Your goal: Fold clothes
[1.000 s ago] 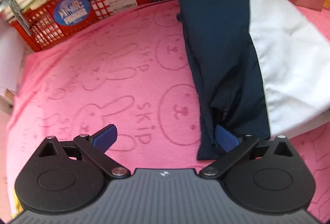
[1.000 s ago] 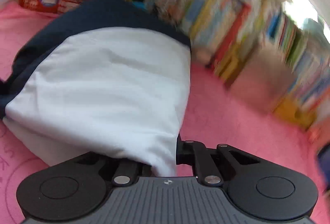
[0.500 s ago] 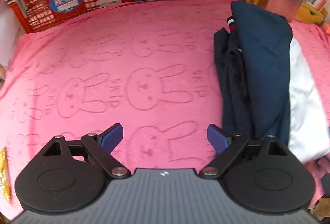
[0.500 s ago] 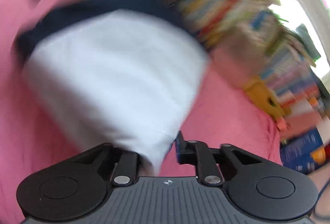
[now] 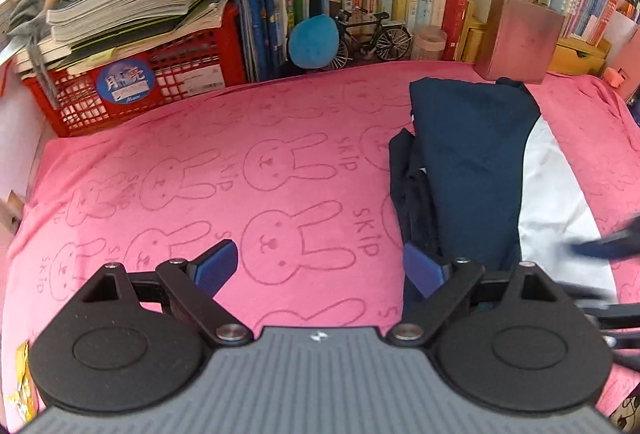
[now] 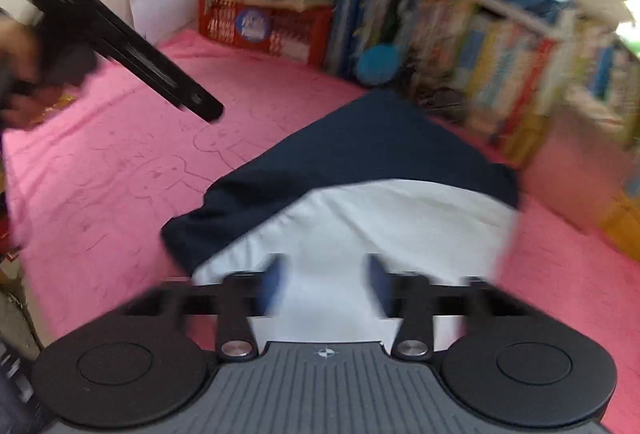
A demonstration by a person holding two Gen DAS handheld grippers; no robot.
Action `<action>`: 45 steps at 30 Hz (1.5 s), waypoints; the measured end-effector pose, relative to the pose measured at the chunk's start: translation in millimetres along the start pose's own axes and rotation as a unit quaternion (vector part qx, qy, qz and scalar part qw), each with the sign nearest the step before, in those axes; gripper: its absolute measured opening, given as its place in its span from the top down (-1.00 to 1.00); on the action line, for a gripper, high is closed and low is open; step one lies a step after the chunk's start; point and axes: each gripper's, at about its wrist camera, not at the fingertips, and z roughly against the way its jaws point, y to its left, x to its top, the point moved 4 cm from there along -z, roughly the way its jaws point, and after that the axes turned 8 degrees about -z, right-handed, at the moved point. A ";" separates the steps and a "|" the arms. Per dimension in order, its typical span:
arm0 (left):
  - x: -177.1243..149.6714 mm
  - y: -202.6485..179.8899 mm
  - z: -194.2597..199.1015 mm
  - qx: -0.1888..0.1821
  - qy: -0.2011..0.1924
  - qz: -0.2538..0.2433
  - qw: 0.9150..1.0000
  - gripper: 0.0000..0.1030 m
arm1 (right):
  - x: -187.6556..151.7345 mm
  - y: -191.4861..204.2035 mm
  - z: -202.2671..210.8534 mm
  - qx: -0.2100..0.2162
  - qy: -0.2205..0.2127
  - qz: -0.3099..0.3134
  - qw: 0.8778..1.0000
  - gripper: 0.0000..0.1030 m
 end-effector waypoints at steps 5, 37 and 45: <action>-8.5 -11.3 -2.8 -0.011 0.008 -0.014 1.000 -0.79 | 21.6 11.9 -26.8 0.060 0.006 -0.028 0.998 0.38; -54.8 -27.7 -58.5 -0.040 0.072 0.017 0.997 -0.88 | 91.2 -88.3 -56.0 -0.103 -0.077 -0.132 0.983 -0.23; -53.9 -29.0 -59.1 -0.027 0.078 0.017 0.996 -0.93 | 81.0 -157.9 -105.7 -0.093 -0.033 -0.221 0.970 -0.23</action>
